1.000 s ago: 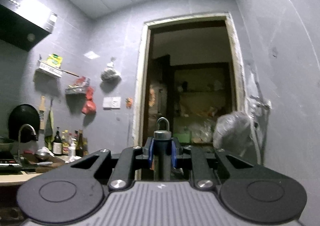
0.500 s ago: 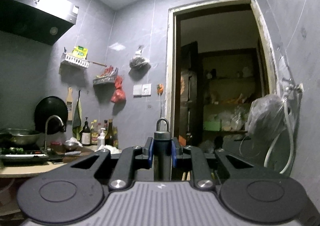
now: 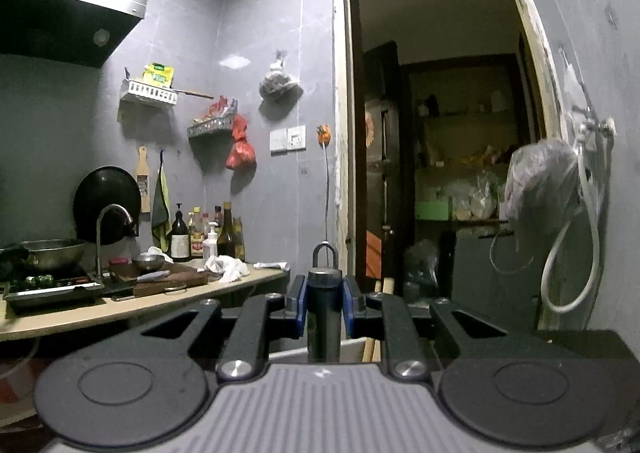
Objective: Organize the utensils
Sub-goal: 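Lower the peeler into the white basket with the right tool while the left tool holds it, then move the right tool back over the utensils on the table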
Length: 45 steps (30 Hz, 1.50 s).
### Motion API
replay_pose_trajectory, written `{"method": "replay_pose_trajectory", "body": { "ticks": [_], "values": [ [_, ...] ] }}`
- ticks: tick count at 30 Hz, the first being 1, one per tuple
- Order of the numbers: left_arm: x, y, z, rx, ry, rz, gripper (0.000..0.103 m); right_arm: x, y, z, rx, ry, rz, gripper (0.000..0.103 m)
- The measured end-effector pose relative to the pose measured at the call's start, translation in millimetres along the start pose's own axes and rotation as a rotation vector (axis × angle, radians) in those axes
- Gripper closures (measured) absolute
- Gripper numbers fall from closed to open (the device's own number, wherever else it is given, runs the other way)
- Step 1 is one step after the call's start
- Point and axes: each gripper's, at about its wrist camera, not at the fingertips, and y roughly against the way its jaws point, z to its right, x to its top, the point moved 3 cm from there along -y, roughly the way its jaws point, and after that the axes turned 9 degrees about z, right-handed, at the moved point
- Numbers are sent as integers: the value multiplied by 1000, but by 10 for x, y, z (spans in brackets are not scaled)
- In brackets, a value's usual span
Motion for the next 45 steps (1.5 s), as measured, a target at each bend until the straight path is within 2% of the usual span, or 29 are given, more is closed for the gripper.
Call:
{"method": "replay_pose_trajectory", "body": {
  "ticks": [10,15,17,21,27,33,45],
  "values": [
    [2,-1,4,2,-3,0,21,-83,-25,75,-14,-24,-22,80],
    [2,-1,4,1,-2,0,21,-80,31,107,-31,-32,-1,62],
    [2,-1,2,1,-2,-1,21,-71,75,148,-51,-40,10,50],
    [0,-1,3,2,-2,-1,21,-58,172,262,-98,-52,28,42],
    [2,1,-2,2,-2,0,21,-118,395,525,-189,-106,57,25],
    [3,4,-2,4,-3,0,21,-258,608,831,-307,-172,61,1],
    [9,23,2,10,-7,-1,21,-940,973,1412,-535,-384,-26,0]
  ]
}}
